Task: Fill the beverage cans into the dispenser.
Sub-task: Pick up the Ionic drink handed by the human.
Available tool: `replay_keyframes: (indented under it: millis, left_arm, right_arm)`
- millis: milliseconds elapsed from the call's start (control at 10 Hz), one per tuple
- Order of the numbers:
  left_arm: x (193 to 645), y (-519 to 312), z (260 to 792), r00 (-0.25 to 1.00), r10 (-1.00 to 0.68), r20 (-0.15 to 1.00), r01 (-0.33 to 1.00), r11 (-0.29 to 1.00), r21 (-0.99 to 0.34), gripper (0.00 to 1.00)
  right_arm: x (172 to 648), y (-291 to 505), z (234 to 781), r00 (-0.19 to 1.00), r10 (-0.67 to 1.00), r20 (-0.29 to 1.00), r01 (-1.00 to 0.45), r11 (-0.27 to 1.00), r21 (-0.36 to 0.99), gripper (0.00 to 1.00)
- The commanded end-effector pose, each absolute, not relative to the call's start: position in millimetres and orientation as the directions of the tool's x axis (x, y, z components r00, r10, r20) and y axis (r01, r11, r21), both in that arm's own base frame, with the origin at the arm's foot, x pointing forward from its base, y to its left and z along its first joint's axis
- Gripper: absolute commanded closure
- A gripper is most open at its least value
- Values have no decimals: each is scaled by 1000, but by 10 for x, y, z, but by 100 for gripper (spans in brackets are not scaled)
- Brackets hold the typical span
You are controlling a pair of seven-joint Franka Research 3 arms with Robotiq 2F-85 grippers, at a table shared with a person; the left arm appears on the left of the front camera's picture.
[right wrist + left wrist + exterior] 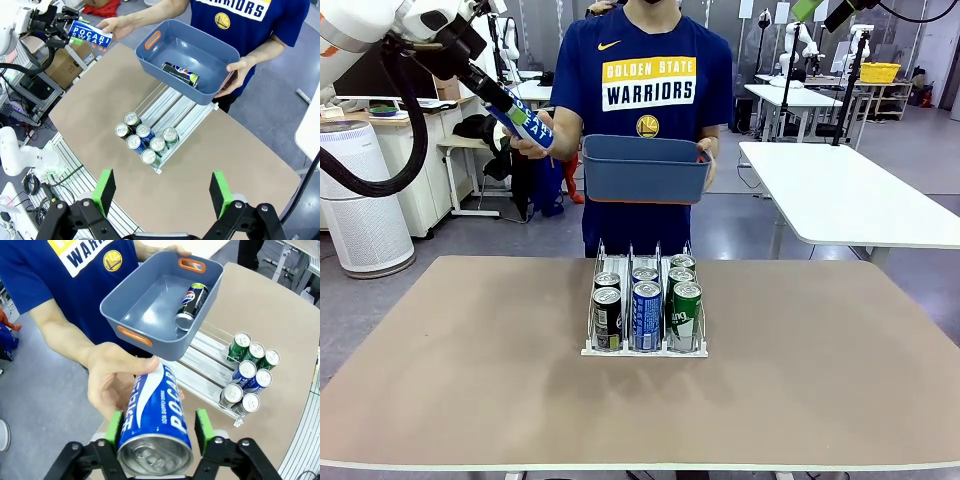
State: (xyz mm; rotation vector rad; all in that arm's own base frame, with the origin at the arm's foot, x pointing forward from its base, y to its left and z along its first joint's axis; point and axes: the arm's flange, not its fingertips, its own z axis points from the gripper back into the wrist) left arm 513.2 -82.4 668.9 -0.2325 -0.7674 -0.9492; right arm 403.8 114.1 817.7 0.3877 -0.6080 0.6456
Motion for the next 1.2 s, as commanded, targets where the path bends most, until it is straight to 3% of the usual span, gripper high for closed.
replay_keyframes:
  millis: [0,100,200,800,900,1100]
  left_arm:
    - [5099,-800,6714,372,-659,654,801,584,134,62]
    - [5092,-790,6706,375,-650,661,796,591,130,77]
    - [5091,-782,6705,374,-645,667,793,595,131,100]
    - [5066,-844,6725,314,-673,669,798,569,199,100]
    - [5091,-846,6727,354,-647,675,776,606,174,85]
    - [5109,-836,6711,341,-656,673,803,575,154,85]
  right_arm:
    - [4035,1139,8175,637,440,633,-658,738,149,0]
    - [4035,1139,8175,637,440,633,-658,738,149,0]
    - [4035,1139,8175,637,440,633,-658,738,149,0]
    - [4035,1139,8175,637,440,633,-658,738,149,0]
    - [4035,1139,8175,637,440,633,-658,738,149,0]
    - [4035,1139,8175,637,440,633,-658,738,149,0]
